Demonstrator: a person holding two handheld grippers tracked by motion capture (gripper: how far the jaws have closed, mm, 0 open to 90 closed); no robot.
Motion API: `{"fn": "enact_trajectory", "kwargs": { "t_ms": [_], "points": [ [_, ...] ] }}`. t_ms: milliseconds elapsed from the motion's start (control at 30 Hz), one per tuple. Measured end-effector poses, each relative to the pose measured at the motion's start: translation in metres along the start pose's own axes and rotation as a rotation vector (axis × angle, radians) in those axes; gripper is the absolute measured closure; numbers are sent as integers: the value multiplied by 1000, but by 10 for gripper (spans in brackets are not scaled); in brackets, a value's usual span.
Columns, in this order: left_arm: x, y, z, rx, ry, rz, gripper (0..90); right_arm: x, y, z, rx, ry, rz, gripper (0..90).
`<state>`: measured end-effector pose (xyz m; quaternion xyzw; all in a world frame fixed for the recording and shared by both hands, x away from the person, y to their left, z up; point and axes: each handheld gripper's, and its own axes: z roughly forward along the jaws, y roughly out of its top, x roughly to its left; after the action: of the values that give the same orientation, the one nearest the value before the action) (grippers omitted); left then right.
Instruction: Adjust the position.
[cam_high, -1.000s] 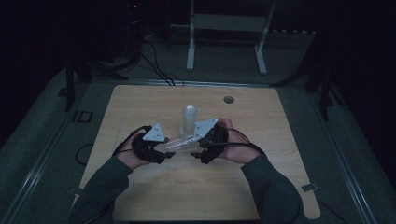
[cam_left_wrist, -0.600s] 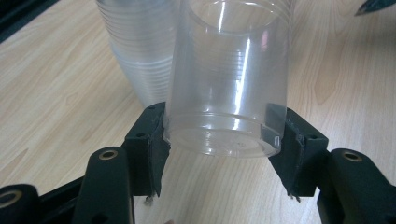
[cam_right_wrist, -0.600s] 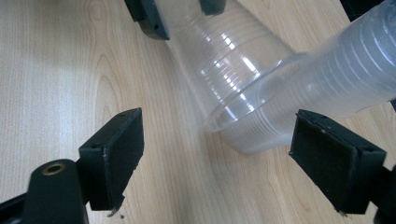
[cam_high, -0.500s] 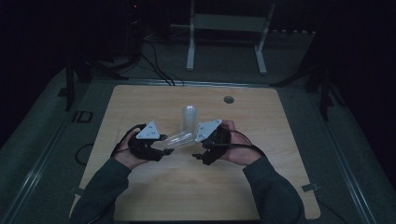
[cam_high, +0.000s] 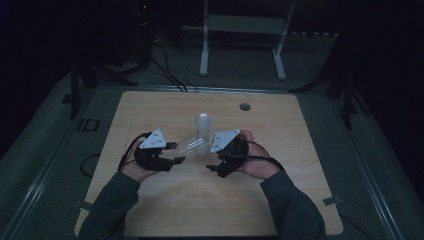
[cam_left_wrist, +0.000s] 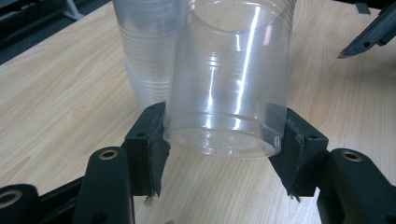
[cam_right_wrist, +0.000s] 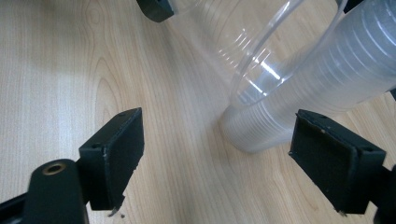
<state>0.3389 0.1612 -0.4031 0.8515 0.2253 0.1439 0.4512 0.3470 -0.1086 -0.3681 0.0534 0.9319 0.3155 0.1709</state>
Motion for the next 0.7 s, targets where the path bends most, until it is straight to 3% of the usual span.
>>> {"fn": "enact_trajectory", "kwargs": {
  "t_ms": [467,700],
  "points": [
    [4,-1,-6,-65,19,-35,419,3,-3,6,0,0,19,180],
    [5,-4,-6,-96,35,-50,420,2,-6,5,-32,-17,62,180]
  ]
}}
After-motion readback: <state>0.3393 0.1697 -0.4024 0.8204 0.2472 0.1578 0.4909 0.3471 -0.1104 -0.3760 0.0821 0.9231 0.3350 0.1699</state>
